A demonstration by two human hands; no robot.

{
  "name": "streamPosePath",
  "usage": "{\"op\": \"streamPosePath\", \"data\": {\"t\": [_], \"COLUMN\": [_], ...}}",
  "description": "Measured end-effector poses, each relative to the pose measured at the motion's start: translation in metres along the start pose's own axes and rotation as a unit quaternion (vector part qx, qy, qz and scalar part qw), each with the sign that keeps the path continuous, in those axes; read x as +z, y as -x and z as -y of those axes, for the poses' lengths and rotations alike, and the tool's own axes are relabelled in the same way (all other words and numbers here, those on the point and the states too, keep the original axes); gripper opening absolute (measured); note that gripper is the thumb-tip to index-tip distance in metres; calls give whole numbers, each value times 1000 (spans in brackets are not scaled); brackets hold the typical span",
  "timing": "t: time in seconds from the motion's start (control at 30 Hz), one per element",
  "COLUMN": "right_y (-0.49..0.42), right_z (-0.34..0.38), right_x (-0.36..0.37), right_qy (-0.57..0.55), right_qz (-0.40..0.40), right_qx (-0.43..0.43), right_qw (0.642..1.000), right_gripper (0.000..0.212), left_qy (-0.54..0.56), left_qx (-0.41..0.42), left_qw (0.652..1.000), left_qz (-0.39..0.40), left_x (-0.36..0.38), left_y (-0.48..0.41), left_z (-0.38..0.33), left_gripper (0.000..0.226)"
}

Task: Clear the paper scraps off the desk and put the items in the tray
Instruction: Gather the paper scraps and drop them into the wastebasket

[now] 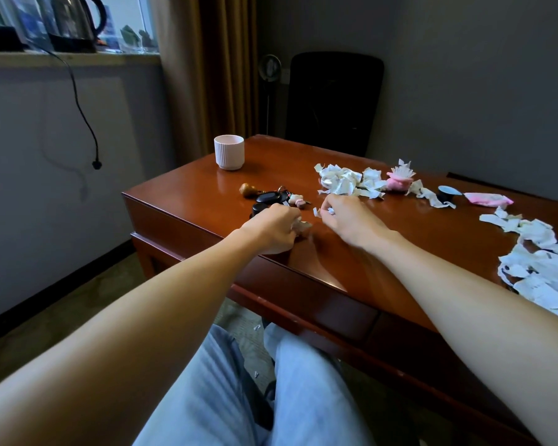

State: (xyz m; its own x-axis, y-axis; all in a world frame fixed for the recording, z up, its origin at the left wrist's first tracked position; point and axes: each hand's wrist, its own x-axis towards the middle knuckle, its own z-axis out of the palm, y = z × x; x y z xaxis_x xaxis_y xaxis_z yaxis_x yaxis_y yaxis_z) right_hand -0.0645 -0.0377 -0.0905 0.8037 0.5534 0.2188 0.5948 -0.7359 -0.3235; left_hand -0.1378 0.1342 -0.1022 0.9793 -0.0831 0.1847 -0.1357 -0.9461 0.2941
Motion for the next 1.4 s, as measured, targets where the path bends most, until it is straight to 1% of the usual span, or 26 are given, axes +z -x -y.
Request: {"op": "streamPosePath", "data": {"t": [0.13,0.2,0.37,0.47,0.57,0.77,0.9,1.0,1.13,1.27,1.4], "right_y": [-3,-5,-13,-17,-20,-31,-40,-41,-32,-25,-18], "right_z": [8,17,48,75,106,171,216,248,285,313,336], "right_x": [-1,-2,-1,4,11,31,55,80,123,171,213], "right_qy": [-7,-8,-10,-16,-19,-11,-18,-28,-53,-59,-57], "right_qz": [-2,-2,-8,-17,-26,-18,3,19,46,106,147], "right_qx": [-9,-17,-46,-71,-96,-149,-190,-216,-242,-254,-264], "right_qw": [1000,1000,999,997,995,989,982,976,968,959,952], "right_gripper": [14,15,17,13,11,13,14,13,15,16,18], "left_qy": [10,16,27,26,27,4,0,-14,-24,-22,-9], "left_qx": [12,3,-34,-37,-56,-102,-141,-173,-214,-271,-318], "left_qw": [1000,999,997,994,989,980,970,963,949,937,926], "left_qz": [-20,-29,-69,-102,-137,-173,-200,-205,-231,-218,-206], "left_x": [-7,-14,-36,-48,-61,-76,-83,-83,-61,-26,-1], "left_y": [6,11,31,49,68,108,145,174,222,270,307], "left_z": [3,7,31,51,72,119,152,184,226,266,293], "left_gripper": [5,4,11,3,9,16,26,15,17,20,16]}}
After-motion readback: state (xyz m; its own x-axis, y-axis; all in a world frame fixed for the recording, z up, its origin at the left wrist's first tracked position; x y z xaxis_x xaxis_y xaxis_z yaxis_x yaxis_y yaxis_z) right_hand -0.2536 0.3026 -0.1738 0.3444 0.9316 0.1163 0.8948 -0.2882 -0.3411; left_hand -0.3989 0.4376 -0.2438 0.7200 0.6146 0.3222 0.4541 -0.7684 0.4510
